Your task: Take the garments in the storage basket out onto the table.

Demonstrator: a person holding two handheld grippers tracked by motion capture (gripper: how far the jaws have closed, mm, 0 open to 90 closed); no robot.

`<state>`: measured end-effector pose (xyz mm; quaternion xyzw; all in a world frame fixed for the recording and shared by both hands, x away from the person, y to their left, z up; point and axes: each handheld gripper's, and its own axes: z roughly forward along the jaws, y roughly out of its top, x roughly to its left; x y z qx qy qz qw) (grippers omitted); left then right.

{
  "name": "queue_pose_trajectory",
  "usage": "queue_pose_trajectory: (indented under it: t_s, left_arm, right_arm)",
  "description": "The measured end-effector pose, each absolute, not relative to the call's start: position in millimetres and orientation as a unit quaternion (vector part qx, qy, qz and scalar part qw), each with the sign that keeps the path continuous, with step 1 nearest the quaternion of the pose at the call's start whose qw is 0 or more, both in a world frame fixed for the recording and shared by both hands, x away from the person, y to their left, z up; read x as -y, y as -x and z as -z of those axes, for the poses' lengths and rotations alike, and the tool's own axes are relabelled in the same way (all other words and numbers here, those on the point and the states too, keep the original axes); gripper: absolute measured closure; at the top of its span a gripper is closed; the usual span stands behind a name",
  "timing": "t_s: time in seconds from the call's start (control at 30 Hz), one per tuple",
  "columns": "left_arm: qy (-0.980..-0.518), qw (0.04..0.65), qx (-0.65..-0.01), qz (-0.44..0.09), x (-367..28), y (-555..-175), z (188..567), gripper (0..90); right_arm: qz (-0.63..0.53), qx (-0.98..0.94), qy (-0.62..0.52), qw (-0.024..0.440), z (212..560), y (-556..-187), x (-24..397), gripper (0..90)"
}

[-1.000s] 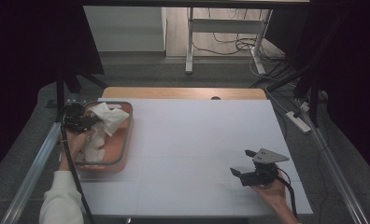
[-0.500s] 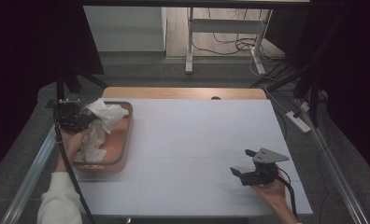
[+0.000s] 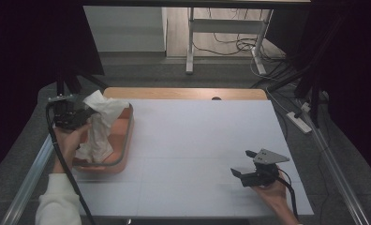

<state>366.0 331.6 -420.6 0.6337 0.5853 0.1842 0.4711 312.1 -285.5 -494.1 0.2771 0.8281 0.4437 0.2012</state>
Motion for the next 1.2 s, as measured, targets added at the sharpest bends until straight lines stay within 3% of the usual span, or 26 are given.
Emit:
queue_pose_trajectory:
  t_s: [1.2]
  left_arm:
    - [-0.628, 0.552, -0.510, -0.203, -297, -343, 372, 77.9]
  right_arm:
    - [-0.440, -0.830, -0.279, 0.199, 495, -313, 285, 9.4]
